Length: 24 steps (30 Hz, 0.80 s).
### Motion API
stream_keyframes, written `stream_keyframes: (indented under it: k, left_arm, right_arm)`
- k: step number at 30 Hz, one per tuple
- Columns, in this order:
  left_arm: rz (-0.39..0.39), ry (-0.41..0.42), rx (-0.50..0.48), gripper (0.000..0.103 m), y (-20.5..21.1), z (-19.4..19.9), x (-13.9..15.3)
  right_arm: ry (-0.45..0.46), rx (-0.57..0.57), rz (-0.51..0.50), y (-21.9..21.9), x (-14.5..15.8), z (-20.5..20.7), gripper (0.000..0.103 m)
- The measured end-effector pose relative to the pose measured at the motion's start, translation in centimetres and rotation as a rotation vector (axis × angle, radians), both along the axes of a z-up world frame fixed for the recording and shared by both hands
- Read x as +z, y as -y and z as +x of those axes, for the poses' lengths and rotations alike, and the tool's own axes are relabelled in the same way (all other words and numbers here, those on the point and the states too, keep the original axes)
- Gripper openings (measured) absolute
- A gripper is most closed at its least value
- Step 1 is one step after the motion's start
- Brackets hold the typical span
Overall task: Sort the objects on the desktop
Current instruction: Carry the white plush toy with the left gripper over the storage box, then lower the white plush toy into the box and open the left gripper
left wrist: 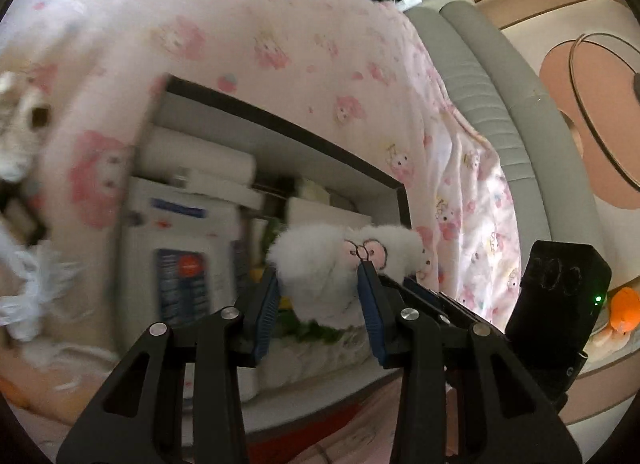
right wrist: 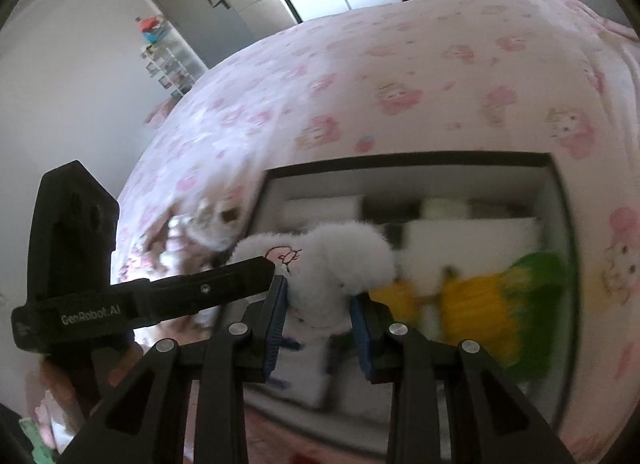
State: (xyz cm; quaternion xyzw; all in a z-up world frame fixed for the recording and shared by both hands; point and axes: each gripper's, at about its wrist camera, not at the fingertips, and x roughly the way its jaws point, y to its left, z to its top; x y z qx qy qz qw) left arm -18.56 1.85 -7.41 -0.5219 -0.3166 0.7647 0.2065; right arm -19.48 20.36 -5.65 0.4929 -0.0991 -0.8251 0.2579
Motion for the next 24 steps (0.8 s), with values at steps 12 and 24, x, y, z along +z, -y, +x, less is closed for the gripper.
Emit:
stream_keyframes:
  k: [12,24]
  left_arm:
    - [-0.066,0.069,-0.074,0.038,-6.6,-5.4,-3.3]
    - [-0.146,0.061,-0.077,0.04,-8.6,-6.0,-3.3]
  right_arm:
    - [0.011,-0.136,0.027,-6.3,-3.2,-4.3,0.027]
    - [-0.128,-0.234,0.182,-7.8,-2.0,-3.2,0.028]
